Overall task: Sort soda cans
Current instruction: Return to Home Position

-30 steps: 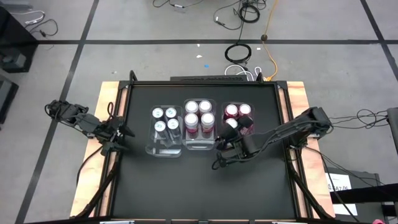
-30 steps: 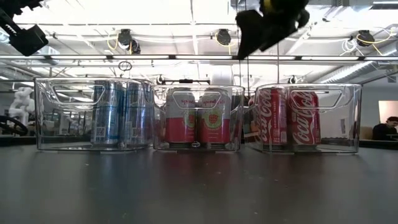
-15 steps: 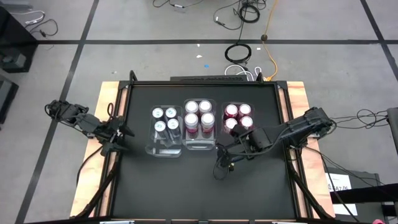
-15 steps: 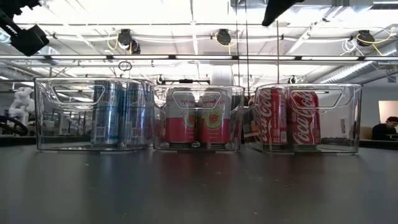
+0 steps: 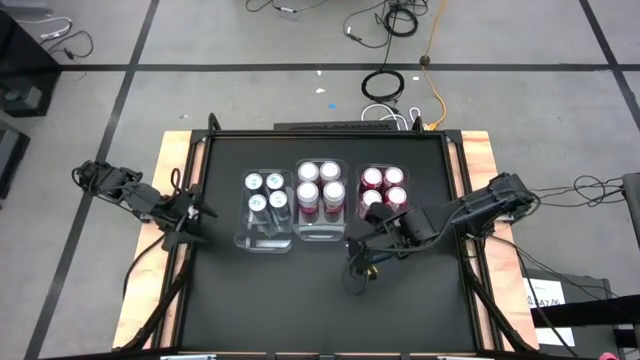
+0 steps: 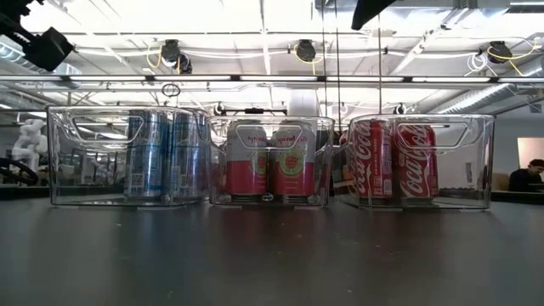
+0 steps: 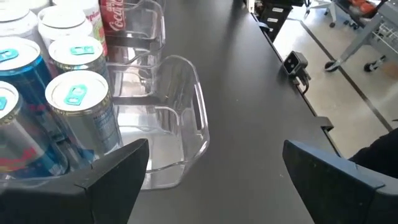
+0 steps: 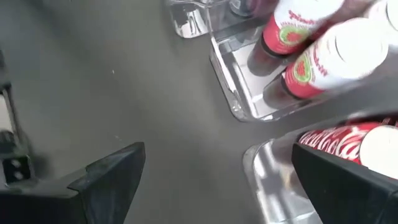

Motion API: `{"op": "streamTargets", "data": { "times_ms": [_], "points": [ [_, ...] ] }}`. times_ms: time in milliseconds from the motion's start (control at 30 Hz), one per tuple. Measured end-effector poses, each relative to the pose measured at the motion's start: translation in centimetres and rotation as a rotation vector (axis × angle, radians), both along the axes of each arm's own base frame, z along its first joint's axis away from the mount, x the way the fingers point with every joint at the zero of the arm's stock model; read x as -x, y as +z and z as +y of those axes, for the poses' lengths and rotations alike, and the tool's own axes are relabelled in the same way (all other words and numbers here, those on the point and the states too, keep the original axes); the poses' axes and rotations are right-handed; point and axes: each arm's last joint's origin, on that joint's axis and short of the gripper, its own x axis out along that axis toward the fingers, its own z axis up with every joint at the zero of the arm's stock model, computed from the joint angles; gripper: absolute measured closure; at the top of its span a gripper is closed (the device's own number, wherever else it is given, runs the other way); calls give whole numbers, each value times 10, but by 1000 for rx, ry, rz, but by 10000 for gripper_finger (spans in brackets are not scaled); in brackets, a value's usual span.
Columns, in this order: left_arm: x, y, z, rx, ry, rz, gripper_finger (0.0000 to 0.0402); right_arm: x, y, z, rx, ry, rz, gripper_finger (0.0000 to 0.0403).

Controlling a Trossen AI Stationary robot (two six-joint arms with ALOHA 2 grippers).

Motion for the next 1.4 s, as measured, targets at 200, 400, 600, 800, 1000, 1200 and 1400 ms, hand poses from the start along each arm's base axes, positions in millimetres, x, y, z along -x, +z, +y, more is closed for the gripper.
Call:
{"op": "streamTargets", "data": {
  "times_ms": [200,400,600,800,1000,1200,1400],
  "points": [
    [-1,1,1,-2,27,-11,23,1,0,3,80,144,22,7],
    [-11,12,-3,47,66,-124,23,1,-6,0,190,165,34,7],
    [-39,3,-19,16,24,-143,23,4,-32,-8,254,160,114,7],
    [-79,-17,-29,-70,75,-324,23,8,-51,-19,262,176,78,7],
    [-93,-15,-6,-93,221,-357,23,41,-57,-39,233,188,-56,7],
    [-97,-14,15,-102,203,-370,23,86,-46,-55,184,181,-191,7],
    [-83,-16,19,-87,210,-338,23,118,-37,-67,159,143,-271,7]
  ]
}}
